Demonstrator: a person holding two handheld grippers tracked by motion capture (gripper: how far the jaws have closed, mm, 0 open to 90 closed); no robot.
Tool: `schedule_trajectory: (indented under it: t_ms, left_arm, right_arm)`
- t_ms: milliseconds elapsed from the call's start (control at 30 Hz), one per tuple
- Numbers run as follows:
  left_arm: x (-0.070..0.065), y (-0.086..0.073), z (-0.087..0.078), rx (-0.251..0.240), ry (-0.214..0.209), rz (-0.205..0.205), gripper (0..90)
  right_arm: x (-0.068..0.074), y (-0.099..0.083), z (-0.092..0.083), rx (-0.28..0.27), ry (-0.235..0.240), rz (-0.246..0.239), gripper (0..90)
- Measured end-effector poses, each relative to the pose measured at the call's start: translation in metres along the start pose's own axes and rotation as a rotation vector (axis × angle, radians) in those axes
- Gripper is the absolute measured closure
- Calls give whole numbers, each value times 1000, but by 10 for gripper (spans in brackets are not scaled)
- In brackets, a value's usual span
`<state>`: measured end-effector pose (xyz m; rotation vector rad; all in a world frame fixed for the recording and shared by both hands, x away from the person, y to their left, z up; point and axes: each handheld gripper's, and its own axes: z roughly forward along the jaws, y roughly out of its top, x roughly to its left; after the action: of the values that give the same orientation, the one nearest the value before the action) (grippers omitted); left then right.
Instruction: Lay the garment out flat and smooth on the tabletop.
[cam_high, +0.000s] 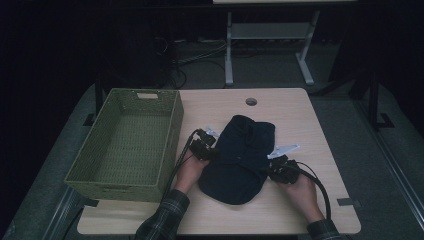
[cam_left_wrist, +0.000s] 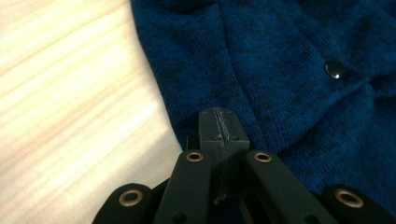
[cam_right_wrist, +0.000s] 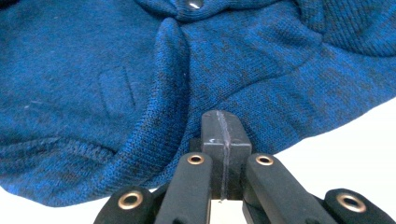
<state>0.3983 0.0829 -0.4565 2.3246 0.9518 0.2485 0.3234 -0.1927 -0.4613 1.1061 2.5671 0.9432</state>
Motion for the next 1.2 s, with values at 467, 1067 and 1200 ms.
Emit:
schedule_trajectory:
  t_ms: [467, 1067, 1200]
  left_arm:
    - [-28, -26, -18, 21, -91, 53, 900]
    - [-45, -35, -36, 1, -139, 66, 899]
    - [-35, -17, -38, -35, -113, 48, 899]
  right_arm:
    - [-7, -20, -17, 9, -24, 28, 900]
    - [-7, -30, -42, -23, -15, 34, 900]
    - [-28, -11, -44, -77, -43, 61, 900]
